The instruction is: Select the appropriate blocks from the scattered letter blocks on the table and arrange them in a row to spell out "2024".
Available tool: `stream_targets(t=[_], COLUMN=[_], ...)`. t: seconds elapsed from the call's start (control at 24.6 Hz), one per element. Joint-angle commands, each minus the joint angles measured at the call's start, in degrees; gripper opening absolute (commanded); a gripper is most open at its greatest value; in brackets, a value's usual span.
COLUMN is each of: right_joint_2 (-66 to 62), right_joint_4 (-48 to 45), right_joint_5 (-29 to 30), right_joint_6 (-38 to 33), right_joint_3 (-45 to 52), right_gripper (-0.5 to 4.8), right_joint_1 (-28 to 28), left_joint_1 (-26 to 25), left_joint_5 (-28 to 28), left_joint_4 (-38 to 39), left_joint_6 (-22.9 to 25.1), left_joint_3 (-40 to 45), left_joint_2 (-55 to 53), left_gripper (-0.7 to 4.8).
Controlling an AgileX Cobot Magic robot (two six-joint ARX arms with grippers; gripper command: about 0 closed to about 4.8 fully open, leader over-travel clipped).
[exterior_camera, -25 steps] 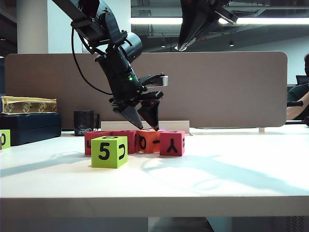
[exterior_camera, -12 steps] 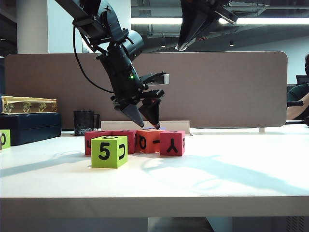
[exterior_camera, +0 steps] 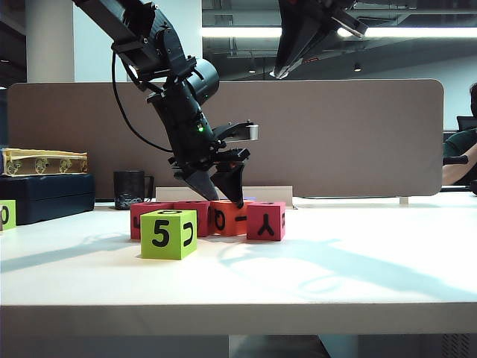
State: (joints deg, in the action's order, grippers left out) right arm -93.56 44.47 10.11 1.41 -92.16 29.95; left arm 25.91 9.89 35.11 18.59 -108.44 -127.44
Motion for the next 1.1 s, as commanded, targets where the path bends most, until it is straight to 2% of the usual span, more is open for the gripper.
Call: stream_targets(t=[0.04,0.2,0.41,0.69,1.1], right_joint_2=[0.4,0.4,0.4,0.4,0.4], right_joint_4=[-0.6,-0.6,-0.9,-1.0,-1.0], right_joint_5=[0.0,0.1,0.0,0.1,0.1], right_joint_6=[0.2,0.2,0.2,0.2,0.2], right_joint_3=[-0.2,-0.2,-0.2,-0.2,-0.2], right_gripper=[-0.01,-0.01,-0.01,-0.01,-0.01], right_joint_1=[0.0,0.0,0.0,0.0,0.0], left_joint_1=[0.0,0.0,0.5,1.7,2.0], left_joint_5=[0.2,0.4,0.4,0.2,-0.6], left_joint_4=[0.2,1.0,2.5,3.7,6.6], left_joint_6=[0.3,-0.2,-1.5,-2.3,-10.8], left_joint_3=[-0.2,-0.1,-0.2,-0.2,-0.2], left_joint_2=[-0.1,-0.2,-0.1,-0.1,1.5], left_gripper=[3.10,3.08,2.72,2.68,2.68])
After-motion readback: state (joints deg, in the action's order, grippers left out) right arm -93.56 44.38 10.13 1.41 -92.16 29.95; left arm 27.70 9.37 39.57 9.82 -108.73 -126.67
